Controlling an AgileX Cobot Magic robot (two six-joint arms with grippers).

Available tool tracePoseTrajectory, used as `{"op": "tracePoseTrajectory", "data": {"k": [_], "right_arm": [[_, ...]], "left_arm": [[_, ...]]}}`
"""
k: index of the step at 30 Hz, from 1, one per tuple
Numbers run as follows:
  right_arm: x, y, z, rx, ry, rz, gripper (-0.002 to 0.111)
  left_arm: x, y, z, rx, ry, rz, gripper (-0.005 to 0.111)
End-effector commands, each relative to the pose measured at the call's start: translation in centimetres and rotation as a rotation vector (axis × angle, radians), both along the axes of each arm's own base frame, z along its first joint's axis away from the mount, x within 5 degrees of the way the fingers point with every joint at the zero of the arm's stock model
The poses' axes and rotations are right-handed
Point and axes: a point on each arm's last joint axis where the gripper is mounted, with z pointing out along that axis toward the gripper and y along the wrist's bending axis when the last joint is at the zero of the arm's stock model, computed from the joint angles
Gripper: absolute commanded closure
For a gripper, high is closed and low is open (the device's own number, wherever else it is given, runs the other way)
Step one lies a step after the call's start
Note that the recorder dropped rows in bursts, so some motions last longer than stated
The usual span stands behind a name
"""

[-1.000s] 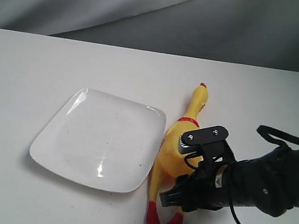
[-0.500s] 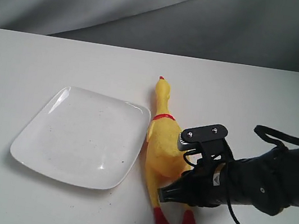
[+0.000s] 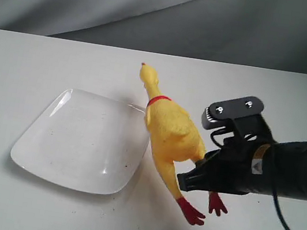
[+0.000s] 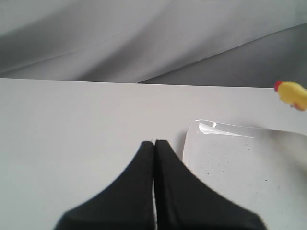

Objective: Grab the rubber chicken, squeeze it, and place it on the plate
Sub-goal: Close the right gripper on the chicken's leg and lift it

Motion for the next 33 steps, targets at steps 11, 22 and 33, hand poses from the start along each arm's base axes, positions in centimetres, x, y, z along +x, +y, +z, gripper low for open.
{"op": "tracePoseTrajectory", "data": {"k": [11,22,33], "right_arm": [[-6.4,-5.4,9.9,-0.061,-0.289,0.11,0.108],[-9.6,-5.1,11.2,0.031,-0.295,0.358,0.108],[-10.1,-4.3,11.5,0.114,-0.298,0.437,0.108]], "left_arm": [[0.0,0.0,-0.2,-0.003,0.002,0.002,0.107],[0.0,0.0,-0.2,-0.003,0.002,0.002,0.107],[0.1,-0.2,2.7,0.191,-0.301,-0.02,0.107]]}}
